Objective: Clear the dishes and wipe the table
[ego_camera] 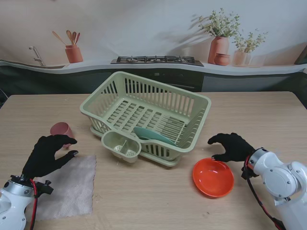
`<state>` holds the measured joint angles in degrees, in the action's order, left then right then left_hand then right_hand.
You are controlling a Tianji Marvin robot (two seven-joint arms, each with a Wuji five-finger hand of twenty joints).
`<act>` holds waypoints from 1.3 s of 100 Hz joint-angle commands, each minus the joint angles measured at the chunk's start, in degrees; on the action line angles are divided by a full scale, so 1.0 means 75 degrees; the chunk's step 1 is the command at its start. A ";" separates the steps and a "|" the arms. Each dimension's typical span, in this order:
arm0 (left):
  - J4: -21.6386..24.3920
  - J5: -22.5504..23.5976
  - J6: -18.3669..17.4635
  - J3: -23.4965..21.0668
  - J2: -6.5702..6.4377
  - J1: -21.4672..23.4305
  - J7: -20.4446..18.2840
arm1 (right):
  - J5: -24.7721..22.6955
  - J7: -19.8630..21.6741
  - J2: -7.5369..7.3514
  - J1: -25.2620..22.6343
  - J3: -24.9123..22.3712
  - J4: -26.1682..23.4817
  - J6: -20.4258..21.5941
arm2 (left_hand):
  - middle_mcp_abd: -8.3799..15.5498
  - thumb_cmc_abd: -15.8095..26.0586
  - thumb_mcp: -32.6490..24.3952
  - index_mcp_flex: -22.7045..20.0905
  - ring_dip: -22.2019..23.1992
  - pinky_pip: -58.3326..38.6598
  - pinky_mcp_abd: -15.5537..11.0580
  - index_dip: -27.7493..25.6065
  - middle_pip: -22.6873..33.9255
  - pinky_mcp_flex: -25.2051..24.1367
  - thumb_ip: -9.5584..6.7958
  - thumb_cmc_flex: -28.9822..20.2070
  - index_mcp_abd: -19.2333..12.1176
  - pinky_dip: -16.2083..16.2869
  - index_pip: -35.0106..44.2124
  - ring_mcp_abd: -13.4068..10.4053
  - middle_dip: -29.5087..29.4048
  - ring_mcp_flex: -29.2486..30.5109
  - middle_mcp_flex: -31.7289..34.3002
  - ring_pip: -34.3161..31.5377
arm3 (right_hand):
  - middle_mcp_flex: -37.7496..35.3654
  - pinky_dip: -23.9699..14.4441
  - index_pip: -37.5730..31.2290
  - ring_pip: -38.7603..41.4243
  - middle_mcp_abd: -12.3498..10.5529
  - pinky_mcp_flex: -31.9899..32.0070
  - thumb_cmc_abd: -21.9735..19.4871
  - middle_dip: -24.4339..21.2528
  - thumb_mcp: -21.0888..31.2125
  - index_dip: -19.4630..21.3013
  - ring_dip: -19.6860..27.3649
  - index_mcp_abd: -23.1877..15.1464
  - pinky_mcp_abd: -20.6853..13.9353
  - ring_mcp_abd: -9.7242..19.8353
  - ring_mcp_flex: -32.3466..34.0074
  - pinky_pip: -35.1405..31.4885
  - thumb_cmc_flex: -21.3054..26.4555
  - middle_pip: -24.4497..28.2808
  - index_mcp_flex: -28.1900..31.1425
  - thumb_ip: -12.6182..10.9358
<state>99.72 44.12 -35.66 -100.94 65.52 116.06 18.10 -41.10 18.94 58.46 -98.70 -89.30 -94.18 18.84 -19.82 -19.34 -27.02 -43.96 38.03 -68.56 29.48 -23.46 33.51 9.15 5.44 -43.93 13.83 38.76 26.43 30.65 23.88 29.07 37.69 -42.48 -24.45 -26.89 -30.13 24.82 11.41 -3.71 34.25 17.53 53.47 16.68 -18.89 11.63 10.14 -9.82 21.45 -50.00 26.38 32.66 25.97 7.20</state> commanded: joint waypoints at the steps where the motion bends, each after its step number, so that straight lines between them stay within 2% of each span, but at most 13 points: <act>1: 0.0040 -0.0018 -0.0003 -0.0001 0.0005 0.0024 -0.0079 | -0.0067 0.0256 -0.0037 0.0018 0.0051 0.0099 -0.0113 | -0.0201 0.0281 0.0138 -0.0222 0.0014 0.0026 0.0088 0.0051 -0.0047 -0.0101 -0.0214 -0.0118 0.0061 -0.0019 -0.0078 0.0183 -0.0019 -0.0087 -0.0027 -0.0007 | 0.0375 0.0105 0.0103 -0.0203 -0.0132 0.0285 0.0248 -0.0056 -0.0162 -0.0145 0.0134 -0.0152 -0.0278 0.0230 -0.0358 0.0251 -0.0262 -0.0115 -0.0285 -0.0246; 22: 0.0041 -0.0016 -0.0007 -0.0005 0.0006 0.0025 -0.0075 | -0.0284 0.0329 -0.0060 0.0188 0.0288 0.0356 -0.0379 | -0.0202 0.0279 0.0128 -0.0218 0.0012 0.0026 0.0088 0.0050 -0.0046 -0.0101 -0.0215 -0.0117 0.0063 -0.0020 -0.0080 0.0199 -0.0019 -0.0100 -0.0031 0.0001 | 0.0782 -0.0086 0.0330 -0.0512 -0.0188 0.0499 0.0212 -0.0132 -0.0465 -0.0137 0.0156 -0.0257 -0.0334 0.0375 -0.0721 0.0900 -0.0282 -0.0294 -0.0471 -0.0265; 27: 0.0042 -0.0014 -0.0005 -0.0004 0.0006 0.0025 -0.0071 | -0.0318 0.0318 -0.0058 0.0218 0.0349 0.0405 -0.0469 | -0.0191 0.0279 0.0134 -0.0218 0.0018 0.0026 0.0088 0.0052 -0.0042 -0.0101 -0.0213 -0.0108 0.0054 -0.0020 -0.0083 0.0144 -0.0017 -0.0080 -0.0024 -0.0017 | 0.0875 -0.0294 0.0391 -0.0579 -0.0194 0.0468 0.0204 -0.0128 -0.0540 -0.0092 0.0132 -0.0267 -0.0277 0.0394 -0.0766 0.1154 -0.0259 -0.0289 -0.0512 -0.0283; 35: 0.0045 -0.0014 -0.0001 -0.0003 0.0006 0.0026 -0.0069 | -0.0342 0.0323 -0.0057 0.0255 0.0440 0.0467 -0.0611 | -0.0202 0.0279 0.0129 -0.0222 0.0012 0.0026 0.0088 0.0051 -0.0048 -0.0101 -0.0214 -0.0111 0.0056 -0.0020 -0.0080 0.0221 -0.0019 -0.0102 -0.0037 0.0002 | 0.0939 -0.0358 0.0416 -0.0597 -0.0198 0.0468 0.0200 -0.0132 -0.0533 -0.0085 0.0126 -0.0262 -0.0241 0.0419 -0.0807 0.1178 -0.0245 -0.0306 -0.0567 -0.0286; 47: 0.0047 -0.0015 -0.0004 -0.0007 0.0008 0.0029 -0.0065 | -0.0312 0.0326 -0.0050 0.0272 0.0565 0.0515 -0.0796 | -0.0200 0.0279 0.0133 -0.0224 0.0018 0.0027 0.0079 0.0050 -0.0043 -0.0102 -0.0213 -0.0110 0.0060 -0.0021 -0.0078 0.0135 -0.0017 -0.0078 -0.0028 -0.0017 | 0.1003 -0.0507 0.0428 -0.0573 -0.0174 0.0371 0.0201 -0.0105 -0.0516 -0.0060 0.0089 -0.0219 -0.0298 0.0304 -0.0823 0.1174 -0.0227 -0.0258 -0.0610 -0.0285; 48: 0.0046 -0.0014 -0.0005 -0.0008 0.0008 0.0029 -0.0063 | -0.0305 0.0327 -0.0050 0.0271 0.0574 0.0516 -0.0808 | -0.0187 0.0276 0.0130 -0.0224 0.0012 0.0027 0.0078 0.0049 -0.0045 -0.0102 -0.0214 -0.0116 0.0057 -0.0021 -0.0078 0.0225 -0.0018 -0.0105 -0.0032 0.0003 | 0.1006 -0.0525 0.0427 -0.0570 -0.0168 0.0357 0.0203 -0.0102 -0.0515 -0.0057 0.0085 -0.0216 -0.0296 0.0292 -0.0825 0.1170 -0.0227 -0.0251 -0.0609 -0.0284; 52: 0.0046 -0.0010 -0.0007 -0.0009 0.0009 0.0031 -0.0055 | -0.0284 0.0342 -0.0050 0.0267 0.0603 0.0518 -0.0844 | -0.0193 0.0276 0.0127 -0.0223 0.0017 0.0027 0.0078 0.0049 -0.0045 -0.0102 -0.0214 -0.0112 0.0061 -0.0021 -0.0078 0.0126 -0.0018 -0.0082 -0.0031 -0.0016 | 0.1012 -0.0589 0.0426 -0.0548 -0.0163 0.0309 0.0200 -0.0092 -0.0513 -0.0047 0.0069 -0.0212 -0.0270 0.0253 -0.0811 0.1145 -0.0238 -0.0228 -0.0613 -0.0282; 59: 0.0045 -0.0003 -0.0010 -0.0011 0.0011 0.0034 -0.0042 | -0.0250 0.0390 -0.0054 0.0248 0.0642 0.0504 -0.0906 | -0.0192 0.0274 0.0124 -0.0223 0.0011 0.0027 0.0078 0.0050 -0.0043 -0.0102 -0.0214 -0.0116 0.0056 -0.0021 -0.0080 0.0231 -0.0018 -0.0101 -0.0027 0.0005 | 0.1014 -0.0676 0.0424 -0.0513 -0.0165 0.0257 0.0201 -0.0083 -0.0495 -0.0035 0.0047 -0.0198 -0.0230 0.0236 -0.0773 0.1091 -0.0221 -0.0202 -0.0620 -0.0287; 70: 0.0050 -0.0001 -0.0011 -0.0014 0.0012 0.0039 -0.0035 | -0.0213 0.0505 -0.0064 0.0157 0.0663 0.0402 -0.1007 | -0.0201 0.0278 0.0126 -0.0220 0.0015 0.0027 0.0078 0.0049 -0.0048 -0.0102 -0.0213 -0.0115 0.0062 -0.0022 -0.0080 0.0155 -0.0019 -0.0091 -0.0032 -0.0008 | 0.0986 -0.0902 0.0400 -0.0380 -0.0127 0.0126 0.0218 -0.0068 -0.0415 -0.0002 -0.0029 -0.0176 -0.0187 0.0210 -0.0651 0.0893 -0.0170 -0.0150 -0.0591 -0.0293; 94: 0.0055 0.0002 -0.0021 -0.0023 0.0018 0.0051 -0.0015 | -0.0078 0.0544 -0.0044 0.0043 0.0801 0.0291 -0.1416 | -0.0196 0.0292 0.0143 -0.0222 0.0012 0.0030 0.0074 0.0051 -0.0051 -0.0107 -0.0212 -0.0112 0.0063 -0.0024 -0.0084 0.0175 -0.0021 -0.0098 -0.0037 0.0000 | 0.0508 -0.1335 0.0031 0.0307 0.0209 -0.0335 0.0162 -0.0012 0.0303 0.0151 -0.0278 0.0062 -0.0060 -0.0100 -0.0080 -0.0300 0.0080 0.0098 -0.0235 -0.0183; 116: 0.0064 0.0007 -0.0022 -0.0028 0.0022 0.0064 0.0005 | -0.0131 0.0439 -0.0023 0.0008 0.0914 0.0312 -0.1632 | -0.0193 0.0282 0.0146 -0.0224 0.0010 0.0027 0.0069 0.0051 -0.0049 -0.0109 -0.0216 -0.0112 0.0059 -0.0024 -0.0086 0.0224 -0.0020 -0.0108 -0.0032 0.0011 | 0.0001 -0.1388 -0.0625 0.1148 0.0318 -0.0924 -0.0064 0.0151 0.0534 0.0317 -0.0549 0.0143 0.0161 -0.0321 0.0611 -0.1567 0.0819 0.0448 -0.0055 -0.0080; 119: 0.0065 0.0006 -0.0021 -0.0029 0.0022 0.0066 0.0004 | -0.0123 0.0430 -0.0020 0.0002 0.0927 0.0312 -0.1672 | -0.0190 0.0283 0.0148 -0.0222 0.0016 0.0027 0.0069 0.0051 -0.0050 -0.0109 -0.0215 -0.0110 0.0053 -0.0024 -0.0087 0.0128 -0.0021 -0.0082 -0.0036 -0.0011 | -0.0069 -0.1388 -0.0697 0.1246 0.0321 -0.1048 -0.0087 0.0171 0.0547 0.0324 -0.0578 0.0149 0.0221 -0.0337 0.0727 -0.1699 0.0931 0.0494 -0.0020 -0.0074; 130: 0.0067 0.0011 -0.0015 -0.0029 0.0022 0.0069 0.0008 | -0.0150 0.0380 -0.0013 -0.0001 0.0980 0.0337 -0.1722 | -0.0189 0.0286 0.0144 -0.0222 0.0012 0.0023 0.0077 0.0054 -0.0049 -0.0102 -0.0215 -0.0105 0.0065 -0.0022 -0.0092 0.0180 -0.0020 -0.0096 -0.0031 0.0000 | -0.0422 -0.1413 -0.1066 0.1862 0.0422 -0.1647 -0.0140 0.0271 0.0643 0.0329 -0.0775 0.0203 0.0310 -0.0463 0.1265 -0.2418 0.1432 0.0722 0.0178 -0.0059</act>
<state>99.81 44.23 -35.71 -101.13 65.56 116.33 18.66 -41.77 20.79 58.09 -97.90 -82.57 -92.35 6.09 -19.83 -19.34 -27.02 -43.96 38.03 -68.56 29.49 -23.46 33.51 9.15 5.44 -43.93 13.84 38.75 26.38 30.67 23.88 29.06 37.69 -42.48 -25.87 -36.34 -36.08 30.97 13.56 -13.61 34.16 18.37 56.78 18.76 -21.43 12.18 10.95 -9.69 23.00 -64.16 34.35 36.40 26.00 7.20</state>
